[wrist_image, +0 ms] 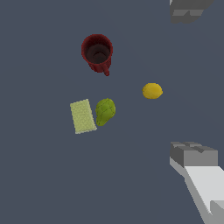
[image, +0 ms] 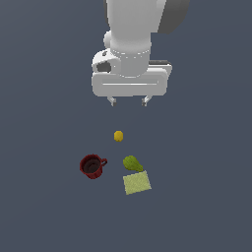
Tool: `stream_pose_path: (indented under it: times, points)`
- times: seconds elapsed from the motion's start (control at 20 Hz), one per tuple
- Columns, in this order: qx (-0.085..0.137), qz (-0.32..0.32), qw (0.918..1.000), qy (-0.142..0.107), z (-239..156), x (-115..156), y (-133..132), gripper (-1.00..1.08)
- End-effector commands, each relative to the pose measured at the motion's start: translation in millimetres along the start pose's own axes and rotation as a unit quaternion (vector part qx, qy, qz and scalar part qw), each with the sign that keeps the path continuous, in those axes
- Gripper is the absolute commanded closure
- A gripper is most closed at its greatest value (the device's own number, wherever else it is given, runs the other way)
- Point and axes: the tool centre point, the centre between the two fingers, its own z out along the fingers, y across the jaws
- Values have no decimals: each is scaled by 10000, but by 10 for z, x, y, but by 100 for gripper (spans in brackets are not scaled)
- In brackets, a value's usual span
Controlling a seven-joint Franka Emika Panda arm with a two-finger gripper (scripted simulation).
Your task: Pick up a designated object from a clutter of objects.
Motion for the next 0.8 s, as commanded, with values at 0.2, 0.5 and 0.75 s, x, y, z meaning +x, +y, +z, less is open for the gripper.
stream_pose_path:
  times: [0.2, 0.5, 0.75]
  points:
    - [0, -66, 10000, 43, -23, 16, -16, -92]
    - [2, -230, 9996, 178, -118, 52, -65, -92]
    - [2, -231, 9996, 179, -118, 52, -66, -92]
